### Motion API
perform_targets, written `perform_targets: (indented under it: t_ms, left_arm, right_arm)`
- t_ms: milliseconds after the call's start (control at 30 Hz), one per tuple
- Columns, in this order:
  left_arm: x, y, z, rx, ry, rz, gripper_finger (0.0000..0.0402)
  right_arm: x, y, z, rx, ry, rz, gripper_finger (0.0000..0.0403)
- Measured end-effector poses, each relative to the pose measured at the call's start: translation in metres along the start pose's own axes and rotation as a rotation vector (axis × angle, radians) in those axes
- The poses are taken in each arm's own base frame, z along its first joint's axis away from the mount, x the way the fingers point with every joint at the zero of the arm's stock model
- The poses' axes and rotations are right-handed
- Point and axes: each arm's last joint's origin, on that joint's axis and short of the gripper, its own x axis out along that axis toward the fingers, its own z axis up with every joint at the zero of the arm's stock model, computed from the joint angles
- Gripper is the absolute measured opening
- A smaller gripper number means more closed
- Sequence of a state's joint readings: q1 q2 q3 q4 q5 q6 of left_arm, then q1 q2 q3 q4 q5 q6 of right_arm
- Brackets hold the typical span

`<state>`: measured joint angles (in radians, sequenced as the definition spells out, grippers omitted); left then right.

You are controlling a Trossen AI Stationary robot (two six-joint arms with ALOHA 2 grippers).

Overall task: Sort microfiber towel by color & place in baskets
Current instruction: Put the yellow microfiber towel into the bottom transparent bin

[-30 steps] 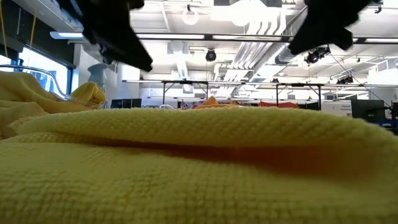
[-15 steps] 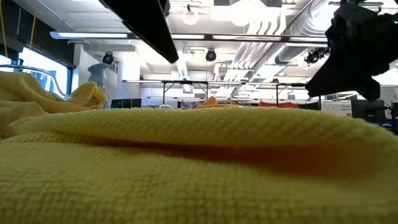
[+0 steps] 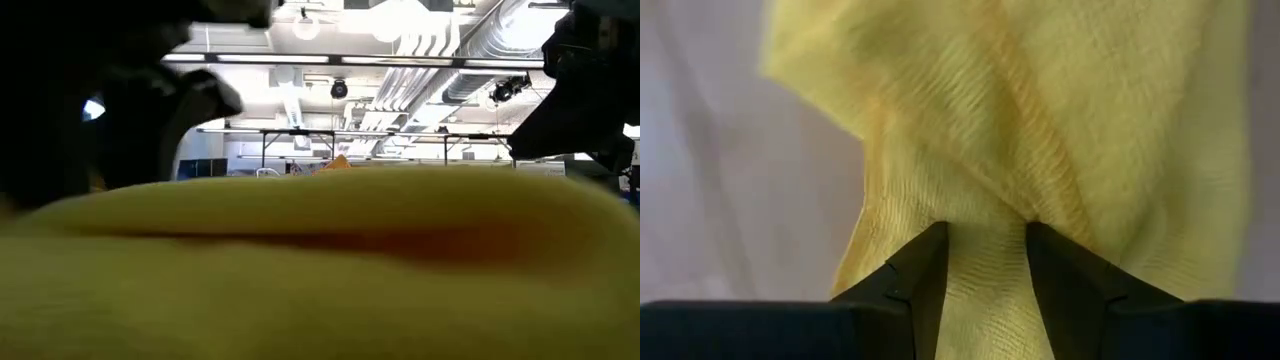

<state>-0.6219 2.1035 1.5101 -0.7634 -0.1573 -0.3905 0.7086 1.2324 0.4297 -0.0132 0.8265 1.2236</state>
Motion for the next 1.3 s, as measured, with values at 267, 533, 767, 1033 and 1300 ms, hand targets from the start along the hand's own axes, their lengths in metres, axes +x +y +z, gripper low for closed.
perform_targets:
  t_ms: [267, 533, 767, 1033, 1300]
  left_arm:
    - [0.014, -0.007, -0.007, -0.127, 0.060, 0.037, 0.0031]
    - [-0.067, 0.016, -0.017, -0.257, -0.032, 0.187, 0.0003]
    - [-0.181, 0.043, -0.058, -0.482, -0.287, 0.280, 0.0001]
    - [-0.264, 0.070, -0.127, -0.625, -0.502, 0.291, 0.0000]
    - [-0.298, 0.088, -0.169, -0.689, -0.488, 0.152, 0.0000]
  right_arm:
    - [0.000, 0.003, 0.000, 0.005, -0.001, 0.022, 0.0073]
    - [0.000, 0.004, 0.000, 0.001, 0.005, 0.030, 0.0073]
    - [0.000, 0.004, 0.000, -0.018, 0.004, 0.030, 0.0073]
    - [0.000, 0.003, 0.000, -0.028, 0.004, 0.030, 0.0073]
    - [0.000, 0.003, 0.000, -0.037, 0.005, 0.028, 0.0073]
